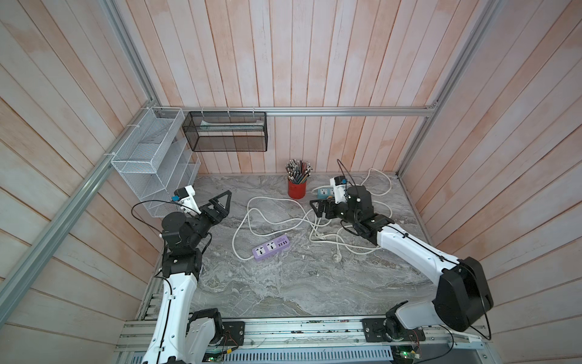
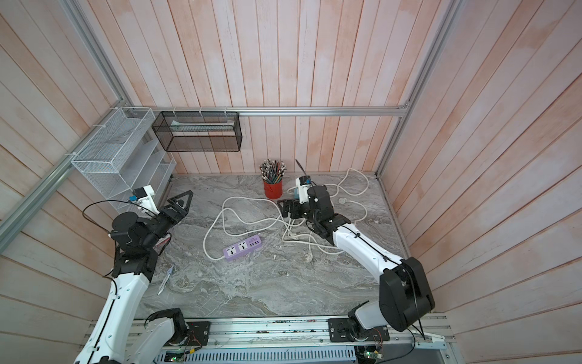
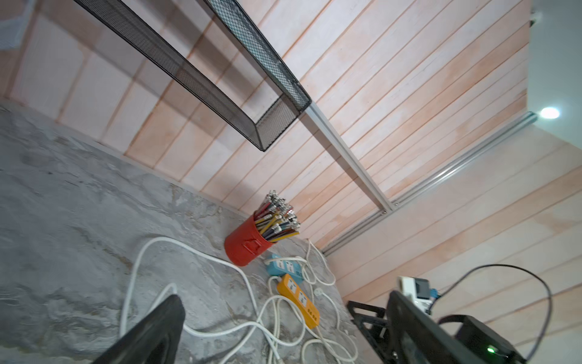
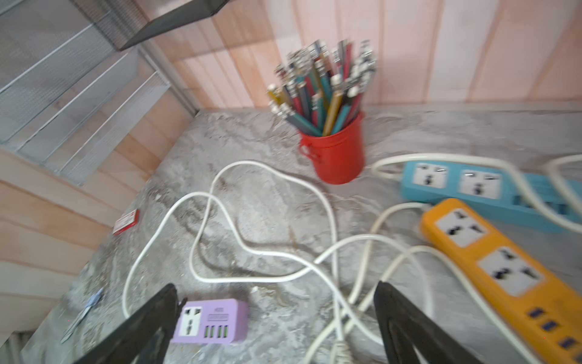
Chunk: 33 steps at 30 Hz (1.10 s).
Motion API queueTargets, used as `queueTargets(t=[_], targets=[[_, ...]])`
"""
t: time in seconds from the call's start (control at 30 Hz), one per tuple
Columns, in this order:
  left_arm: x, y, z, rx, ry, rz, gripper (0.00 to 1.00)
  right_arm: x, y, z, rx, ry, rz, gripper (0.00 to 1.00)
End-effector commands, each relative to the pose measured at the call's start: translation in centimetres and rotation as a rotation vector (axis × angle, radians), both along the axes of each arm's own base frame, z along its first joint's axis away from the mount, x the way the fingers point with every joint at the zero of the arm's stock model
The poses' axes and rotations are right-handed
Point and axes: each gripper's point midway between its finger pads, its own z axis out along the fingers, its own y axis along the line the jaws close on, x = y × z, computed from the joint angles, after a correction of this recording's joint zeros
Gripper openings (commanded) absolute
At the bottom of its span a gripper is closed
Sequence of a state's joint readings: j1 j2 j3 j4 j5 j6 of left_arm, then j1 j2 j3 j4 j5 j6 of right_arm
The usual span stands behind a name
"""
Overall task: Unwrap the cord wrapped around the power strip
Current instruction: Reset both arms
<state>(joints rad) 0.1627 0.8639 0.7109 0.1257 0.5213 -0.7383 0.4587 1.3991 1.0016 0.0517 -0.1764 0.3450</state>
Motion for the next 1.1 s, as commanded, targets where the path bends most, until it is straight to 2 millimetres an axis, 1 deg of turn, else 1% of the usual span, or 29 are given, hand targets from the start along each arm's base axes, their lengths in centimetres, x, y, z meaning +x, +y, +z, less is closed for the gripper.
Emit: queueTargets(t=[0.0, 0.17, 0.27, 0.33, 0.4, 0.5, 0.6, 0.83, 0.9, 1.07], targets=[[-0.1, 2.5, -1.9, 0.137, 0.024, 0.156, 1.00, 0.3, -5.1, -0.1, -0.051, -0.011, -0.103, 0.99], [-0.3, 3.5, -3.2, 0.212, 0.036, 0.245, 1.00, 0.5, -11.6, 0.6, -0.102, -0.052, -0.264, 0.99], [-0.4, 4.0, -3.9, 0.286, 0.041, 0.299, 1.00, 0.5, -15.8, 0.5, -0.078, -0.055, -0.385, 0.98], [-0.3, 4.4, -4.6, 0.324, 0.055, 0.338, 1.00, 0.4, -18.2, -0.1, -0.036, -0.046, -0.462, 0.99], [-0.2, 5.0, -5.5, 0.334, 0.072, 0.371, 1.00, 0.2, -20.6, -1.2, -0.001, -0.024, -0.537, 0.98], [-0.2, 5.9, -6.8, 0.346, 0.080, 0.424, 1.00, -0.1, -23.2, -2.5, 0.024, -0.005, -0.628, 0.98], [-0.3, 6.8, -8.5, 0.368, 0.088, 0.475, 1.00, -0.6, -24.7, -3.3, 0.031, -0.011, -0.688, 0.98], [-0.3, 8.0, -11.8, 0.435, 0.102, 0.550, 1.00, -1.0, -27.1, -4.6, 0.016, -0.020, -0.785, 0.99], [-0.1, 8.2, -12.5, 0.452, 0.104, 0.561, 1.00, -1.0, -27.7, -5.4, 0.008, -0.011, -0.816, 0.98], [0.3, 8.8, -14.6, 0.505, 0.118, 0.585, 1.00, -1.1, -29.2, -8.4, -0.021, 0.034, -0.883, 0.99]])
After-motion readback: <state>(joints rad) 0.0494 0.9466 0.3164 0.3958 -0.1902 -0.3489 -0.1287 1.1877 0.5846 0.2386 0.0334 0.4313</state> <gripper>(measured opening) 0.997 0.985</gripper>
